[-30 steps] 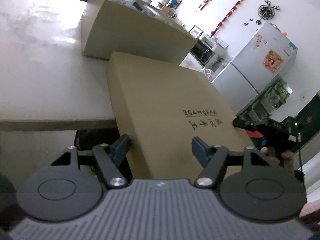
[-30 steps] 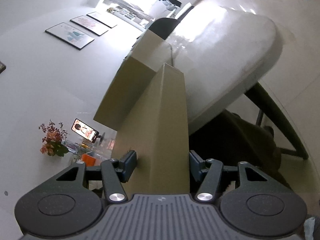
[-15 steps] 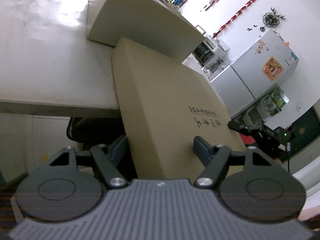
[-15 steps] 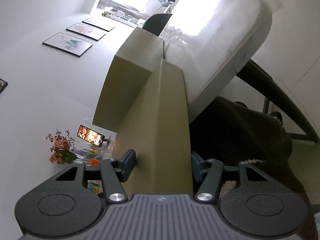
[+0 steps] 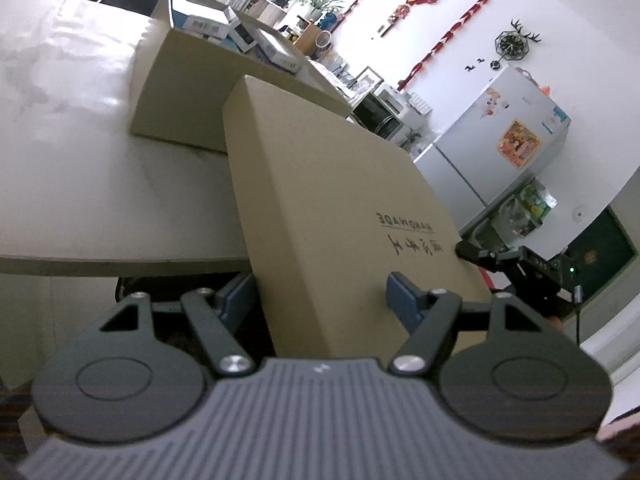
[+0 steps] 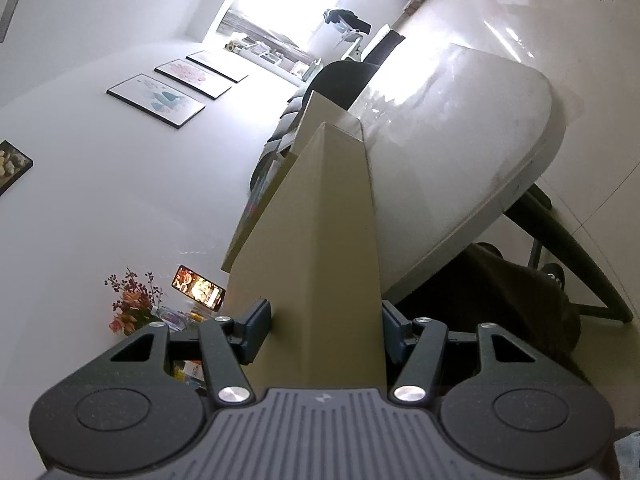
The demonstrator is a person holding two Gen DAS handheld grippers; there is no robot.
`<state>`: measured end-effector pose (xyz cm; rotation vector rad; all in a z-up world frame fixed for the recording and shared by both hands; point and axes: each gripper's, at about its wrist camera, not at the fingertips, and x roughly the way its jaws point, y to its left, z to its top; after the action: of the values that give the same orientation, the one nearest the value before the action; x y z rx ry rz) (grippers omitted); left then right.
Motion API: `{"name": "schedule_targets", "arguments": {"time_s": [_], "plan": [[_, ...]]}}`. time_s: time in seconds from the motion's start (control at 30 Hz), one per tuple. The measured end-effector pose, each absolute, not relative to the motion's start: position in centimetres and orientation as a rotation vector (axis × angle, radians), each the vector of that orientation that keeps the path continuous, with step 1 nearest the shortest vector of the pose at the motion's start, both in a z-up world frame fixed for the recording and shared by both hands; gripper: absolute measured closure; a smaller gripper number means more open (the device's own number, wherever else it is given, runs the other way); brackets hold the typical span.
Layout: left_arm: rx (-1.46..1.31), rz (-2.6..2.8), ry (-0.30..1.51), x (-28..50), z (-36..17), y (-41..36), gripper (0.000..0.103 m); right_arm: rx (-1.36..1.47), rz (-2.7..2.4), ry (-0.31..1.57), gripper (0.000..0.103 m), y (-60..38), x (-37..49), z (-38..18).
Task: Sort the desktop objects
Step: 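Press the beige lid down over the box rim with both grippers, then slide the lid edges down along the box sides with both grippers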
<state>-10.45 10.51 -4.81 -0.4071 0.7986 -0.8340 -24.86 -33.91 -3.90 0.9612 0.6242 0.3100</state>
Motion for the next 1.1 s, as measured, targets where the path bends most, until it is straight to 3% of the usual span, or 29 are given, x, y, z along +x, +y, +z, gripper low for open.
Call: {"name": "schedule_targets", "arguments": {"time_s": [0.6, 1.1], "plan": [[-0.469, -0.826, 0.738, -8.3, -0.7, 10.9, 0.032, 0.843, 0.346, 0.564, 0.042, -33.4, -22.1, 4.3], [-0.481, -0.781, 0.716, -5.1, 0.0, 11.6, 0.033, 0.868, 0.368, 0.584, 0.041, -32.9, -16.5, 4.9]]}}
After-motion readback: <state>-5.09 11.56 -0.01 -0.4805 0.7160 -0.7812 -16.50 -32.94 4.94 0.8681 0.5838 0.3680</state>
